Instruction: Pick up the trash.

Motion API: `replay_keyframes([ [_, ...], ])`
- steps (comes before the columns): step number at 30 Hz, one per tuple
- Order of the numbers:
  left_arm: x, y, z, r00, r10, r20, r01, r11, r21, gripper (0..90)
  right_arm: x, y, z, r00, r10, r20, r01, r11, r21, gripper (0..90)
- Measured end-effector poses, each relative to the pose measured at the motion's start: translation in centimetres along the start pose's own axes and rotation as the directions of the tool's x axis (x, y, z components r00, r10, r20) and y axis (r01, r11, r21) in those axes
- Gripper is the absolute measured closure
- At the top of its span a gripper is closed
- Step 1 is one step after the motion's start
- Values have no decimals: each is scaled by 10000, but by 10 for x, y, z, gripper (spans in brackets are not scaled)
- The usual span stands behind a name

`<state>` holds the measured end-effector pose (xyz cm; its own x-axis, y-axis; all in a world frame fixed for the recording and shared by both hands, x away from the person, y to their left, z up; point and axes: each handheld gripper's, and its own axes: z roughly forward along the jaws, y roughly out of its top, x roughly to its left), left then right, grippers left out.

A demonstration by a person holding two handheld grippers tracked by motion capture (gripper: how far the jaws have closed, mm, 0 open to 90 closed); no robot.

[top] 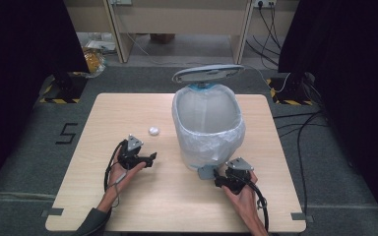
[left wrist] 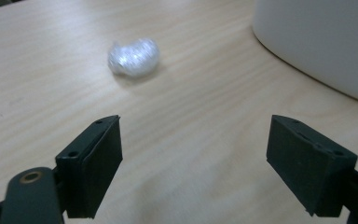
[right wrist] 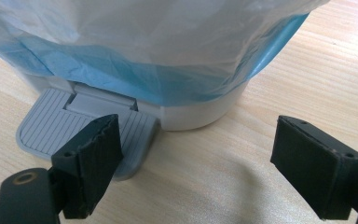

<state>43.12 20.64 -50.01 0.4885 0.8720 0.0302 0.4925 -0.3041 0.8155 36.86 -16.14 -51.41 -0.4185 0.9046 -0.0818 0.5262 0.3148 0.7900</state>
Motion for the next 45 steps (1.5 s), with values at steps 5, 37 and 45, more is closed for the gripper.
replay_keyframes([
  [5,8,14,16,9993,3,-375,-5,10000,-49,179,0,0,0,10000,-16,7,16,10000,-1,159],
  [37,32,42,88,9980,-261,-579,298,9975,643,493,-2,-1,0,9999,39,-161,-39,10000,-16,159],
  [45,28,43,66,9992,-407,-39,408,9985,370,498,-2,-1,1,9997,161,-209,-161,9999,-8,160],
])
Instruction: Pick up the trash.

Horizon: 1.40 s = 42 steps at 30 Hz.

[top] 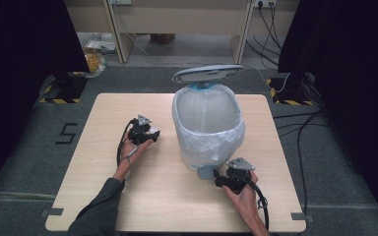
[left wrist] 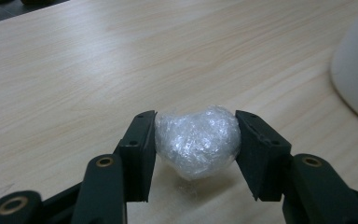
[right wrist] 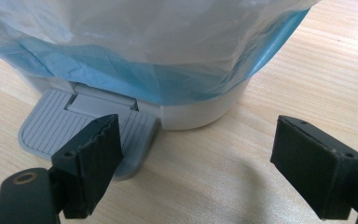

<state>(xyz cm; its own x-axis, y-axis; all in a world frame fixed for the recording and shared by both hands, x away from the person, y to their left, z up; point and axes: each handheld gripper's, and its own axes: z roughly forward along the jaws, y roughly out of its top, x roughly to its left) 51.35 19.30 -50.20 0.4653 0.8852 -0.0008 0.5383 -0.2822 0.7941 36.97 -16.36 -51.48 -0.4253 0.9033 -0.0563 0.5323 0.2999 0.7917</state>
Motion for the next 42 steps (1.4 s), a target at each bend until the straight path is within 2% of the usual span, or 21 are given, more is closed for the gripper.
replay_keyframes([
  [8,-5,3,-20,9991,30,423,-21,9998,-214,499,0,0,0,10000,-2,11,2,10000,2,160],
  [12,-8,4,-34,9970,-149,761,189,9985,-521,499,0,0,0,10000,-1,8,1,10000,3,160],
  [13,-8,5,-38,9967,-82,812,125,9985,-526,499,0,0,0,10000,-12,13,12,10000,2,160],
  [17,-9,7,-49,9953,-123,962,193,9972,-729,499,0,0,0,10000,6,-3,-6,10000,2,161],
  [22,-11,12,-64,9941,7,1089,91,9959,-900,499,0,0,0,10000,14,1,-14,10000,3,161],
  [23,-13,16,-71,9922,27,1243,96,9951,-982,499,0,0,0,10000,-4,18,4,10000,5,161],
  [26,-15,19,-76,9903,107,1382,36,9947,-1024,499,0,0,0,10000,1,15,-1,10000,3,161],
  [27,-17,21,-81,9875,160,1566,8,9943,-1066,499,0,0,0,10000,1,20,-1,10000,4,161],
  [30,-20,24,-89,9857,297,1659,-107,9933,-1147,499,0,0,0,10000,-24,32,24,10000,4,161],
  [38,-23,30,-111,9797,376,1967,-61,9873,-1585,499,0,0,0,10000,-2,13,2,10000,0,160],
  [42,-26,34,-127,9711,449,2344,-7,9826,-1855,499,0,0,0,10000,77,-15,-77,10000,21,160],
])
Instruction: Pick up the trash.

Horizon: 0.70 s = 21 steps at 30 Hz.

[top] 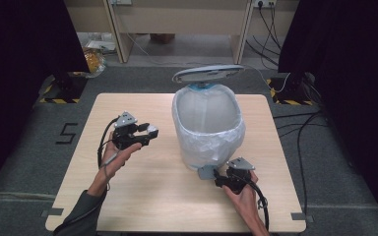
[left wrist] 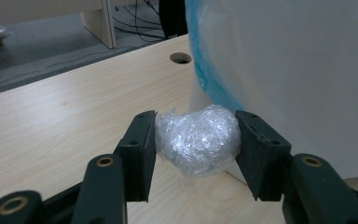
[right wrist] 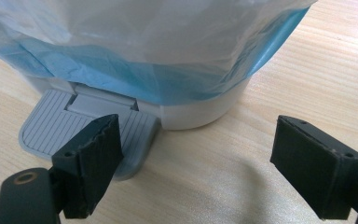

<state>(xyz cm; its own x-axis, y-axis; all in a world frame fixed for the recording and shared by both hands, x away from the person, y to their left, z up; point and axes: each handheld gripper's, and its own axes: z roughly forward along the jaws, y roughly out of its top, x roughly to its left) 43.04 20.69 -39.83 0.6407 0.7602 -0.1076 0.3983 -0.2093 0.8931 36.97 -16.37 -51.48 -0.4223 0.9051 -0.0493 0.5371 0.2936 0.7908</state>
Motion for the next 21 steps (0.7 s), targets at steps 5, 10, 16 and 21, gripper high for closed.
replay_keyframes([
  [5,-7,9,-14,9995,114,299,-106,9996,-246,499,-1,0,0,10000,-35,-35,35,10000,-33,160],
  [10,-12,16,-23,9987,222,455,-207,9992,-346,498,-2,0,0,9999,18,-122,-19,10000,-5,161],
  [16,-18,26,-34,9975,392,589,-371,9987,-362,499,-2,0,0,10000,-6,-88,6,10000,-26,160],
  [21,-25,33,-43,9954,513,812,-471,9975,-532,499,-2,-1,1,10000,-56,-56,55,10000,-49,161],
])
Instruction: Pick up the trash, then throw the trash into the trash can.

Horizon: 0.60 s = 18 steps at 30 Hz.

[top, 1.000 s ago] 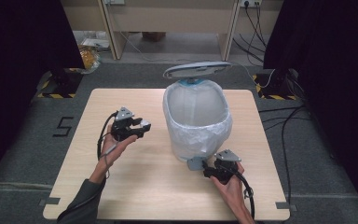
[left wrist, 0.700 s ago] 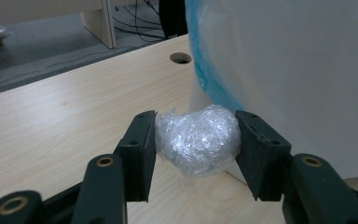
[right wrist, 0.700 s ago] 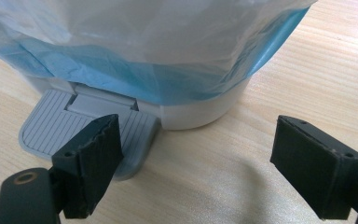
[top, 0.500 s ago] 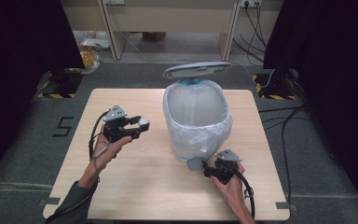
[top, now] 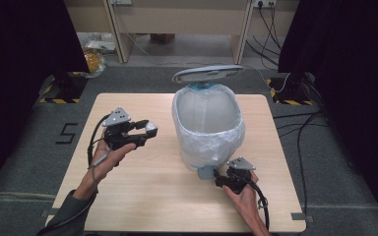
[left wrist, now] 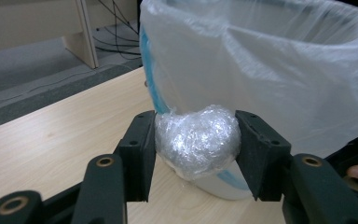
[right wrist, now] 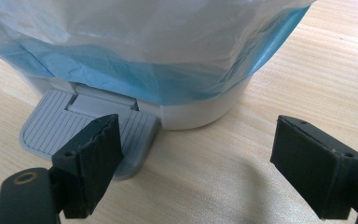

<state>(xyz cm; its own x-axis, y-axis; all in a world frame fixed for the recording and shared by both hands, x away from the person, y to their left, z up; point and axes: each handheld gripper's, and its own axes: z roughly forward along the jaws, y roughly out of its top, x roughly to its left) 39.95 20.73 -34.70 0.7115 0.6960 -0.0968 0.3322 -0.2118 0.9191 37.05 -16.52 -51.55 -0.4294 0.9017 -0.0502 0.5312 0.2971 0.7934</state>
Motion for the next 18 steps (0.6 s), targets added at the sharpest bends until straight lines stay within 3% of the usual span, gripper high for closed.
replay_keyframes([
  [18,-16,26,-13,9979,302,565,-289,9993,-240,499,0,0,0,10000,76,-51,-76,10000,53,160],
])
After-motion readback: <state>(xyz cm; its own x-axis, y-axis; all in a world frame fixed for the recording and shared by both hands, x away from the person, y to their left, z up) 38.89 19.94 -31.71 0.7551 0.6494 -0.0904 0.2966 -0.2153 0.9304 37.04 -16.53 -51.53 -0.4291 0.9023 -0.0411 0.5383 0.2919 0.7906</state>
